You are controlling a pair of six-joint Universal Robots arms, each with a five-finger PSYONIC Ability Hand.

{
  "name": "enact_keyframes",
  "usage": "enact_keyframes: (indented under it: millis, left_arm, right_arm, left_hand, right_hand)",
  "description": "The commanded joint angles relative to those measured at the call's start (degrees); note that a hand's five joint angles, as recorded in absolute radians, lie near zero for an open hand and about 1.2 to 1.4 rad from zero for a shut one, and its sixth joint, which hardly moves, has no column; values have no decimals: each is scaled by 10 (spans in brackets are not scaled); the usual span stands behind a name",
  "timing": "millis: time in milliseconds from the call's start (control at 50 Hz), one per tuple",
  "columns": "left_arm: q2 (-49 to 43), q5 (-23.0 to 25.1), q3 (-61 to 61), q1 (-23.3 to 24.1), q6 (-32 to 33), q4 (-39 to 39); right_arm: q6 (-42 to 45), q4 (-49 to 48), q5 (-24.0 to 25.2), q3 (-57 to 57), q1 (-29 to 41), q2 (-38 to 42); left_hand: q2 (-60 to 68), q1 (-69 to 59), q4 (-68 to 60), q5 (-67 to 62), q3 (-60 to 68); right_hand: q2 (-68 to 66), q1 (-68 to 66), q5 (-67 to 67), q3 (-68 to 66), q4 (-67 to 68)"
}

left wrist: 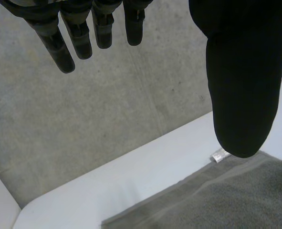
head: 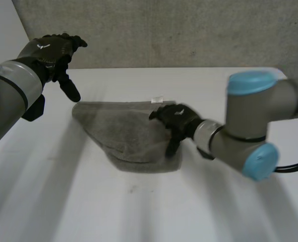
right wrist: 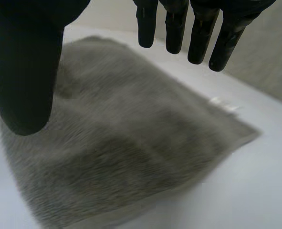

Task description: Fold the towel.

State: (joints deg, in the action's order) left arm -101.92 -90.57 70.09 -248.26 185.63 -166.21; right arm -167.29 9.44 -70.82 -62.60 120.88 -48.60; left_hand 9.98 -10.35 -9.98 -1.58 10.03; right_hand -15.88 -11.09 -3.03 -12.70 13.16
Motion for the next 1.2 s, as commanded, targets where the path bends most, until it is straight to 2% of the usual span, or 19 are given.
enact_keyframes:
  millis: [20, 40, 60, 100, 120, 140, 280, 320, 520, 700, 860, 1000, 1040, 1060, 1080, 1120, 1140, 1160, 1200]
  left_arm:
    - [9, 1, 50, -15, 1, -31]
    - [11, 1, 58, -17, 1, -35]
    - [11, 1, 58, -17, 1, -35]
    - [12, 2, 72, -17, 1, -41]
    - [12, 2, 72, -17, 1, -41]
    - [12, 2, 76, -16, 1, -45]
    - [11, 4, 93, -13, 3, -48]
    - [11, 5, 104, -8, 3, -48]
    - [3, 7, 147, 5, 4, -77]
    - [-24, 8, 164, 30, 4, -115]
    - [-107, 13, 163, 107, 4, -119]
    - [-151, 26, 159, 133, 1, -117]
    - [-160, 25, 155, 136, 1, -119]
    - [-169, 25, 151, 136, 1, -120]
    - [-169, 25, 151, 136, 1, -120]
    - [-189, 21, 131, 136, 0, -126]
    - [-189, 21, 131, 136, 0, -126]
    - [-195, 20, 121, 135, 1, -126]
    - [-196, 20, 111, 130, 2, -125]
  right_arm:
    - [20, -30, -14, 43, 27, 101]
    - [29, -42, -19, 44, 30, 104]
    - [29, -42, -19, 44, 31, 104]
    - [43, -65, -22, 44, 31, 98]
    - [43, -65, -22, 44, 31, 98]
    - [43, -73, -22, 42, 31, 91]
    - [43, -74, -26, 21, 25, 23]
    - [38, -75, -25, -1, 19, -45]
    - [-11, -72, -22, -47, -25, -213]
    - [-44, -39, -18, -81, -30, -286]
    - [-69, -34, -19, -98, -30, -308]
    - [-99, -36, -17, -114, -30, -323]
    - [-107, -36, -17, -116, -30, -324]
    - [-112, -36, -16, -118, -31, -324]
    - [-112, -36, -16, -118, -31, -324]
    - [-115, -35, -14, -119, -33, -324]
    - [-115, -35, -14, -119, -33, -324]
    - [-115, -36, -13, -122, -33, -323]
    - [-113, -38, -13, -125, -34, -323]
  left_hand:
    - [6, -2, -6, 10, 5]
    - [6, -2, -6, 10, 5]
    - [6, -2, -6, 10, 5]
    - [6, -2, -6, 10, 5]
    - [6, -2, -6, 10, 5]
    - [6, -2, -6, 10, 5]
    - [22, -19, -22, -6, 22]
    - [41, -37, -41, -25, 40]
    - [78, -74, -78, -62, 78]
    - [49, -46, -49, -33, 49]
    - [16, -12, -16, 0, 15]
    - [26, -22, -26, -10, 25]
    - [49, -46, -49, -33, 49]
    - [134, -131, -134, -118, 134]
    - [135, -132, -135, -119, 135]
    - [537, -533, -537, -521, 536]
    - [539, -535, -539, -523, 538]
    - [699, -695, -699, -683, 698]
    - [700, -696, -700, -684, 700]
  right_hand:
    - [-234, -281, -262, -265, 261]
    - [-340, -388, -368, -371, 367]
    - [-341, -389, -369, -373, 368]
    - [-558, -606, -587, -590, 585]
    - [-559, -607, -588, -591, 587]
    - [-640, -688, -669, -672, 668]
    - [-641, -689, -670, -673, 668]
    - [-641, -689, -670, -673, 668]
    - [-641, -689, -670, -673, 668]
    - [-641, -689, -670, -673, 668]
    - [-641, -689, -670, -673, 668]
    - [-641, -689, -670, -673, 668]
    - [-641, -689, -670, -673, 668]
    - [-641, -689, -670, -673, 668]
    - [-641, -689, -670, -673, 668]
    - [-641, -689, -670, -673, 668]
    - [-641, -689, -670, -673, 668]
    - [-641, -689, -670, -673, 668]
    - [-641, -689, -670, -673, 668]
